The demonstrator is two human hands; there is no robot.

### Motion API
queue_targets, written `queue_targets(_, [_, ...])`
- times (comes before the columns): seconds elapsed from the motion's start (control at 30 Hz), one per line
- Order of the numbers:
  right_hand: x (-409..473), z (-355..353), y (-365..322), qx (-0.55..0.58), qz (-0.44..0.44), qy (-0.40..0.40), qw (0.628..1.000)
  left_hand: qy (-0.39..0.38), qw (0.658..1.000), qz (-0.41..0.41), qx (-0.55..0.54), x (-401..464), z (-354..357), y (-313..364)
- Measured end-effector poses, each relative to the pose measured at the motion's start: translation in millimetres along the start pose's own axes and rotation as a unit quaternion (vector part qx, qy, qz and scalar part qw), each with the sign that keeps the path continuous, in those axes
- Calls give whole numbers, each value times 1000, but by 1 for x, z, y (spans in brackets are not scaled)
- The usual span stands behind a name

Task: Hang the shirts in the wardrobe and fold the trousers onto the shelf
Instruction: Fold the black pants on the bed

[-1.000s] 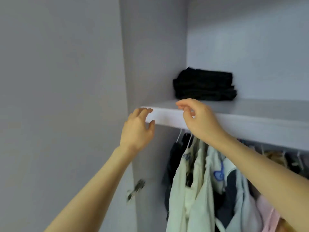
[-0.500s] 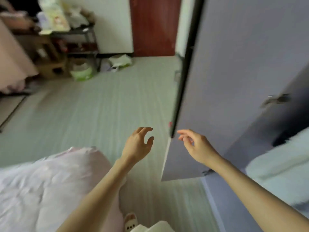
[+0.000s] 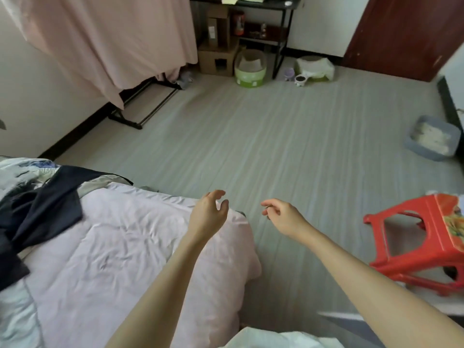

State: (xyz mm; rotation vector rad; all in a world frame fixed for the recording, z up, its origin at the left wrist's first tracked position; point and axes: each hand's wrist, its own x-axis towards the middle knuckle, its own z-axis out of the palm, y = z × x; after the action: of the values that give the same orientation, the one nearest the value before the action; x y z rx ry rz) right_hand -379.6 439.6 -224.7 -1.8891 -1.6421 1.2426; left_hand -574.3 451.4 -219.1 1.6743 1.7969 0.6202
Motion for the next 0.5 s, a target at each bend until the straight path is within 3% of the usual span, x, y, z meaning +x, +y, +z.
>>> queue_targets(0.2, [98, -27, -6, -20, 5, -21, 1000, 22, 999, -37, -11, 74, 12, -5])
queue_targets(0.5, [321, -125, -50, -50, -71, -63, 994, 82, 992, -93, 1, 294, 37, 46])
